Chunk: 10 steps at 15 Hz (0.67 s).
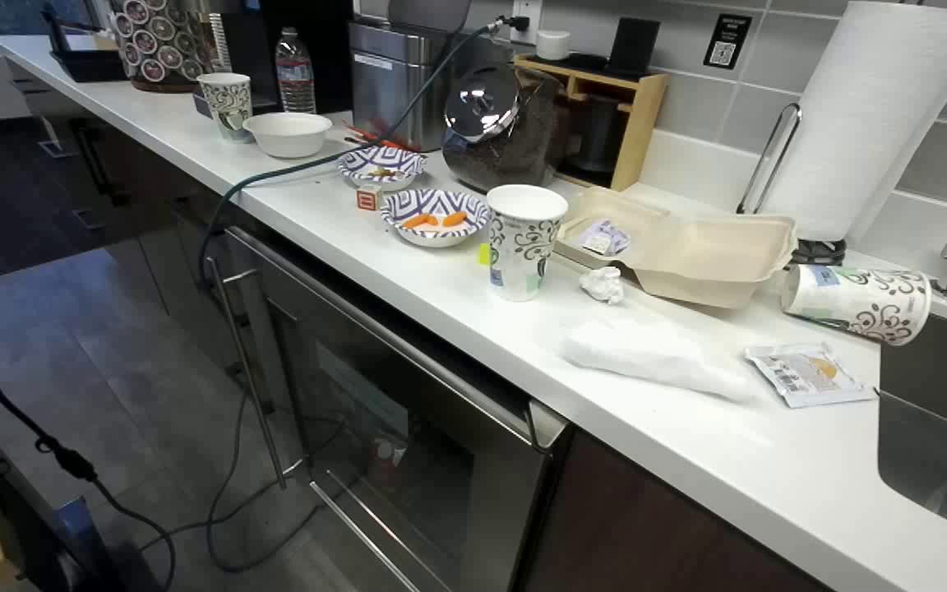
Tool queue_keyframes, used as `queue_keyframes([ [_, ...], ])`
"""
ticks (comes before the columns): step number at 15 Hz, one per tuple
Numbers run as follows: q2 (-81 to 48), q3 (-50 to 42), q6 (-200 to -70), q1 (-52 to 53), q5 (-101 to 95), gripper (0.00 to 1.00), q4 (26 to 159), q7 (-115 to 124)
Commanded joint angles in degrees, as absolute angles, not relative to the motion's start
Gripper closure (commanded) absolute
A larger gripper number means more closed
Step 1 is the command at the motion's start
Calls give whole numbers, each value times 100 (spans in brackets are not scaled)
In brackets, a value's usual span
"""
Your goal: Put the bowl in the pack
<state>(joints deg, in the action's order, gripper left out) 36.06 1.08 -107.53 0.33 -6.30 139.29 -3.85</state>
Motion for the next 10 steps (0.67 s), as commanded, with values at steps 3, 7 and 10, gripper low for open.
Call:
queue_keyframes([
  [3,3602,84,-10733,65,-645,0,13913,-369],
  [7,3483,177,-10865,17,-517,0,13879,40],
  [10,2542,419,-11473,59,146,0,13680,1130],
])
